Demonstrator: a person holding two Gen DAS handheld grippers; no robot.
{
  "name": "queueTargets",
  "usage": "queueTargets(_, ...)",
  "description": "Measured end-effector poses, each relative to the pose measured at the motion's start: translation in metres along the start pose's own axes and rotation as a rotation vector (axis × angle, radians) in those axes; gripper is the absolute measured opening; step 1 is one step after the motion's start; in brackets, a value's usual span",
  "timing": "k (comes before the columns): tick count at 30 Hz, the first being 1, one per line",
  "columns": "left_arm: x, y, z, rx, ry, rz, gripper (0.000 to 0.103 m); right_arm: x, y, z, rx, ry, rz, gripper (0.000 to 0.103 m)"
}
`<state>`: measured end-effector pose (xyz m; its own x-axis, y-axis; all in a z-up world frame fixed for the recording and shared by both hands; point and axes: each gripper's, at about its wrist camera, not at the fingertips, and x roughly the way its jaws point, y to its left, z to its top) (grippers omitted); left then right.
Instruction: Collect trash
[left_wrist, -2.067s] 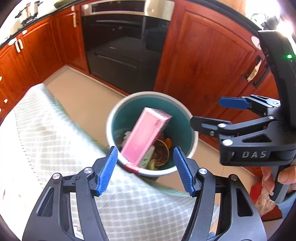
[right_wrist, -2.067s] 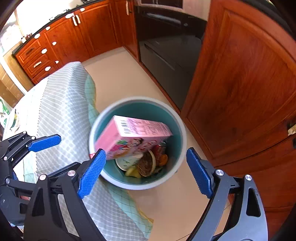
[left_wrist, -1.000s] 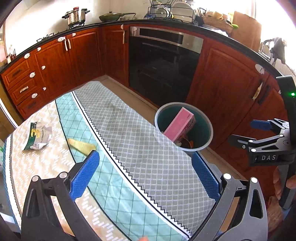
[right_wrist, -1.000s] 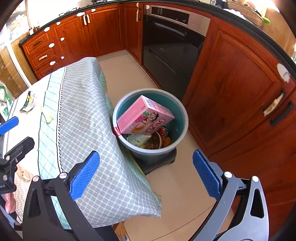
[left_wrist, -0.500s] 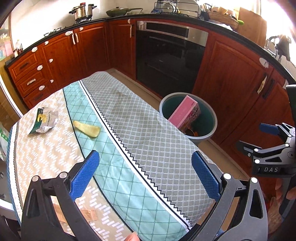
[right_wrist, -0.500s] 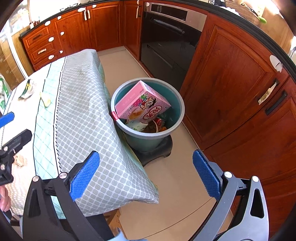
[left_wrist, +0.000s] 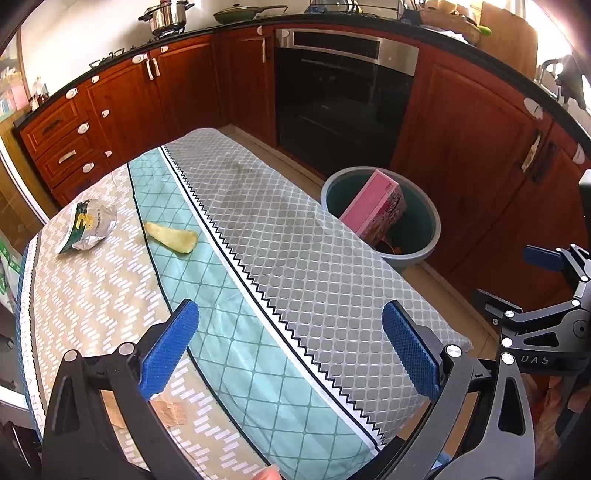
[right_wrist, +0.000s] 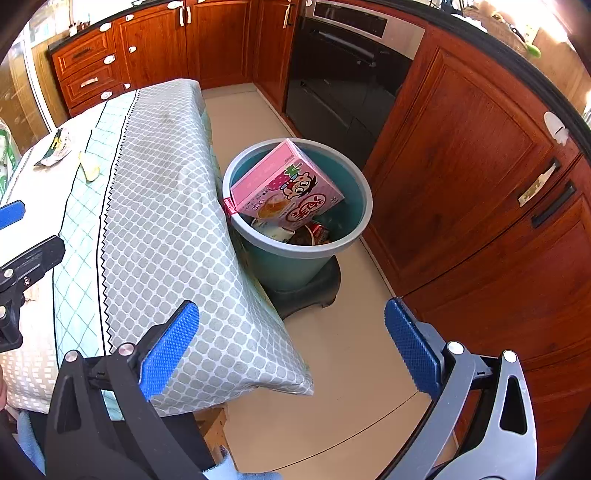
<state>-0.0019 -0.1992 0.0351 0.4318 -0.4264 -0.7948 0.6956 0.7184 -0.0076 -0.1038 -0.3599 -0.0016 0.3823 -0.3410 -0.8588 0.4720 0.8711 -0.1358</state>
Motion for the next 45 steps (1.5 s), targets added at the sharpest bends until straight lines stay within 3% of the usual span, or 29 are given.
queueTargets(45,0.0014,-0.001,0.0041,-0.028,-0.01,0.037,0.1,0.0022,-0.004,0.0069,-0.008,-0.005,0.015,0.096)
